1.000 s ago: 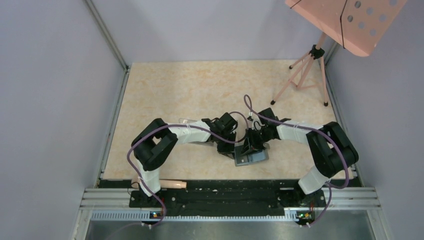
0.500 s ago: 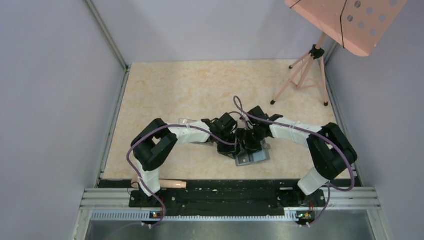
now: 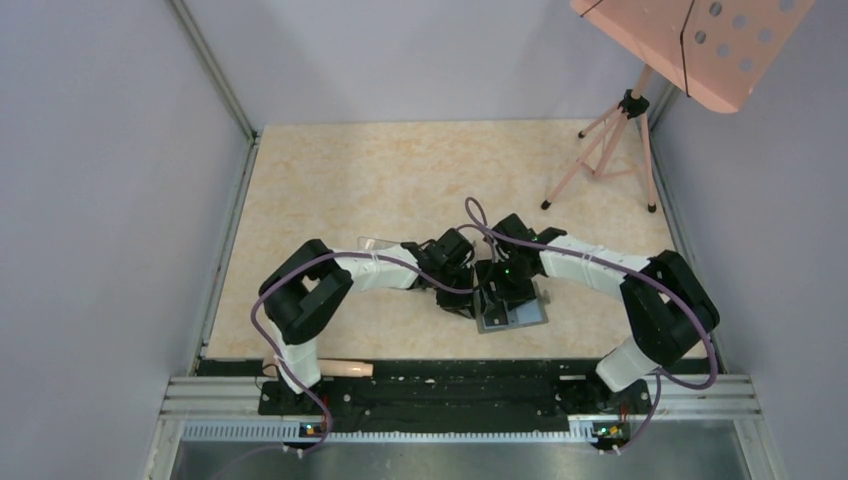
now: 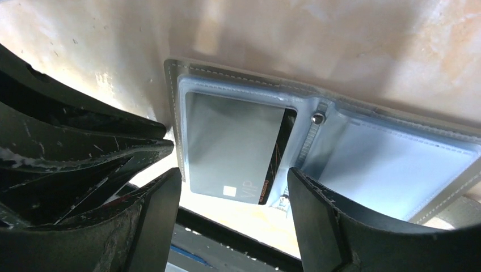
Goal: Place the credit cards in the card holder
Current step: Insert the credit card into the card holder, then close the card holder at the center of the board.
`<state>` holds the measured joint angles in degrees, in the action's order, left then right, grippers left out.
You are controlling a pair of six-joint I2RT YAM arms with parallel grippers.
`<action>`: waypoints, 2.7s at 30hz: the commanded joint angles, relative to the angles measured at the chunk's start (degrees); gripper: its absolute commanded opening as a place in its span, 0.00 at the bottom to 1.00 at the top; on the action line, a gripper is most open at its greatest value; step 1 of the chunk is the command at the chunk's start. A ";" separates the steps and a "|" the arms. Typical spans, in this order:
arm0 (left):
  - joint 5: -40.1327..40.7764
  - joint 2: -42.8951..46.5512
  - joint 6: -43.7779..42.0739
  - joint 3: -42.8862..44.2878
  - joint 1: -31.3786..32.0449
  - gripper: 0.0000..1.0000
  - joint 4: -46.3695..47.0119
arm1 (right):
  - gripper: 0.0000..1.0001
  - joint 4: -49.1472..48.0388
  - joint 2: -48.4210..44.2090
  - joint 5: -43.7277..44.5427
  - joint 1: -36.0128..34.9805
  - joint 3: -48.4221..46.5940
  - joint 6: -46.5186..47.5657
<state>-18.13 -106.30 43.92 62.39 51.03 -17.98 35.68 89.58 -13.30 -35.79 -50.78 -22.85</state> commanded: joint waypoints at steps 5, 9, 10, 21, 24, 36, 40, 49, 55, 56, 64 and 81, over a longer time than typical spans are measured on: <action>-1.79 6.89 5.37 -6.90 -2.44 0.36 9.09 | 0.64 0.36 -5.44 -0.47 1.68 0.19 1.30; -5.51 7.66 9.14 -10.54 -3.76 0.42 14.82 | 0.60 -2.17 -6.95 -7.02 7.09 2.60 1.91; -6.40 7.45 10.02 -11.22 -3.91 0.43 16.63 | 0.59 -2.41 -7.29 -7.91 8.54 3.07 2.22; -9.78 1.97 14.12 -10.93 -4.62 0.44 23.38 | 0.17 -4.66 -2.14 -7.04 14.48 6.56 0.70; -10.77 0.83 14.47 -10.14 -4.60 0.44 24.20 | 0.09 -6.75 0.68 -7.74 14.42 7.54 -0.31; -12.33 3.88 13.10 -6.51 -4.43 0.39 22.69 | 0.01 -10.08 3.52 -11.38 11.51 8.29 -1.90; -9.07 3.37 9.76 -3.13 -4.40 0.24 12.87 | 0.01 -10.94 3.36 -12.62 8.86 6.96 -3.64; 4.70 6.23 0.38 3.77 -4.44 0.00 -11.52 | 0.14 -3.87 -0.66 -2.15 6.58 2.80 -0.14; 14.23 6.18 -4.03 12.53 -4.22 0.00 -29.15 | 0.16 -1.73 -0.94 1.30 6.57 1.71 1.40; 15.28 5.86 -4.51 13.80 -4.19 0.00 -31.08 | 0.16 -1.87 -0.90 0.53 6.61 1.59 1.50; 16.24 -2.03 -6.90 23.84 -2.38 0.00 -40.16 | 0.17 -6.00 -3.56 -7.69 6.66 1.52 -0.13; -3.40 -1.55 -0.67 18.83 -1.51 0.45 -19.59 | 0.18 -5.31 -8.86 -11.65 14.67 5.39 0.45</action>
<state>-18.26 -111.02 41.06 82.00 49.43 -43.07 30.11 82.37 -23.79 -21.47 -45.74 -23.46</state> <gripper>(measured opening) 0.450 0.183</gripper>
